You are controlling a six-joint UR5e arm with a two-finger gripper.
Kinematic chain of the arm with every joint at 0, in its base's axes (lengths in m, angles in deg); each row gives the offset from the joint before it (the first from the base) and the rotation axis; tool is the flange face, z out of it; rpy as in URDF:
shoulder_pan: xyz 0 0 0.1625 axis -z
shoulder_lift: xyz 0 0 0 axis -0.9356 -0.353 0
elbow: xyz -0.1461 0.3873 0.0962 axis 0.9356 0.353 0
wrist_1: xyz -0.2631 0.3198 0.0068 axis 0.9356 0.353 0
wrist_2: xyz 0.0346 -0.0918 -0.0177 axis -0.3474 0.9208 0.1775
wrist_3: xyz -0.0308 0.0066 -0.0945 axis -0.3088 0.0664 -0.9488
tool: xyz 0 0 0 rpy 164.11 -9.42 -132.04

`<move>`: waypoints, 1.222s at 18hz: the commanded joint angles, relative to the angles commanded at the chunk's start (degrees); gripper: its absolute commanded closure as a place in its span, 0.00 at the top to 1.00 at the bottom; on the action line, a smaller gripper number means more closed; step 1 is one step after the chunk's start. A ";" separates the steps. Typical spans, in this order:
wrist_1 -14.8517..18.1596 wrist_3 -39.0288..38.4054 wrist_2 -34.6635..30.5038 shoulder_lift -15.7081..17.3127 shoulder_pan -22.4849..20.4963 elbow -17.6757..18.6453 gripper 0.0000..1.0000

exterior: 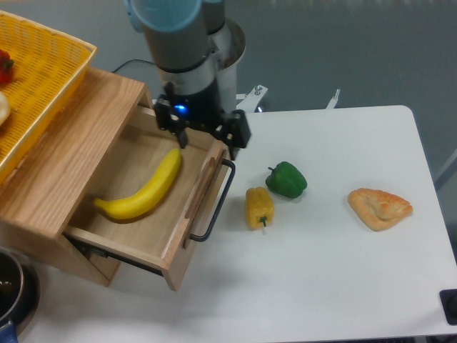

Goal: Place the banana in the top drawer

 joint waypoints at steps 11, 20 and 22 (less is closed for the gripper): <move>-0.88 13.09 6.24 -10.63 -10.12 -1.76 1.00; -3.70 20.30 5.80 -17.50 -12.76 -5.01 1.00; -3.87 20.48 5.80 -18.02 -13.11 -5.01 1.00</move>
